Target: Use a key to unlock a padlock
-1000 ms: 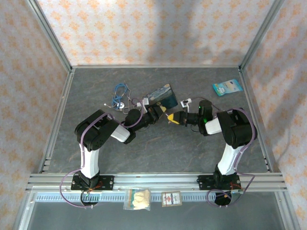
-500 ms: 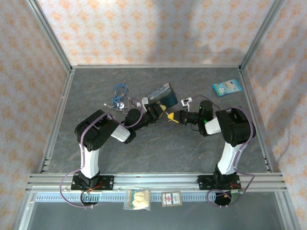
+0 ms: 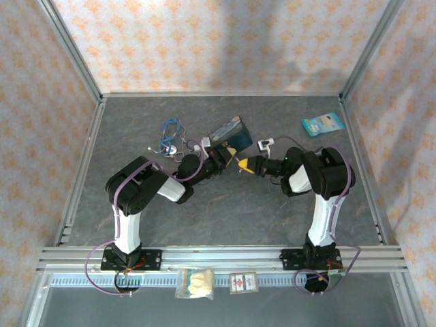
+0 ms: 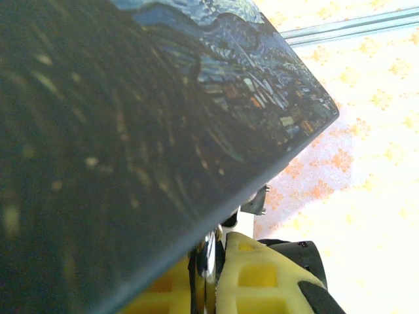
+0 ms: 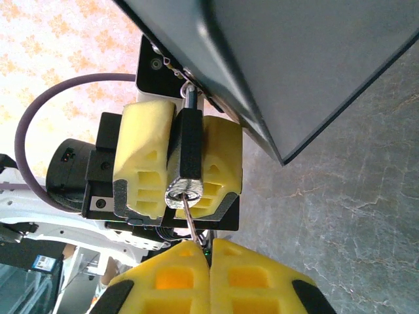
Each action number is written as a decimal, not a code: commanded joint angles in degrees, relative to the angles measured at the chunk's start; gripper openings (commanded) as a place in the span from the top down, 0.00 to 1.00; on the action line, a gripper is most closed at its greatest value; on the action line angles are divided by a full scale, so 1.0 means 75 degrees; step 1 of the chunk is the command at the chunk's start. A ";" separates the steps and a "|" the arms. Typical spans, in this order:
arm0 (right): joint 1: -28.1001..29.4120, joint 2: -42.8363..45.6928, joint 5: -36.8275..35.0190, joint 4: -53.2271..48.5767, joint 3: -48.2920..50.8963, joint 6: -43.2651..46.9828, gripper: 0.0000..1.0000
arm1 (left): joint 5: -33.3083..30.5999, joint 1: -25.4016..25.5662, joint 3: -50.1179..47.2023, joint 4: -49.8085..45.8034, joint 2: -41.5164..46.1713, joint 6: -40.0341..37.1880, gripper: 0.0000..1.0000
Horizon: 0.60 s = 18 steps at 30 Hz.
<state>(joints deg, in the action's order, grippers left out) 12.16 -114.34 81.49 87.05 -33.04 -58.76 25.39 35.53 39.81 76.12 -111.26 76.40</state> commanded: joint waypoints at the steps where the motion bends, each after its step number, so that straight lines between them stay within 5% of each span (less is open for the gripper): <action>1: 0.0088 -0.0019 -0.1104 0.0440 -0.0460 -0.0483 1.00 | 0.1955 0.0955 0.0065 0.0897 0.0323 -0.0323 1.00; 18: 0.0073 -0.0076 -0.0526 0.0916 -0.0630 -0.2102 1.00 | 0.2474 0.0712 -0.0152 0.1709 -0.0044 -0.0731 1.00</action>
<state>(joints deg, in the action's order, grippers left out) 12.03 -114.59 84.47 89.82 -33.26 -71.05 26.79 35.51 38.83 80.01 -111.90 72.99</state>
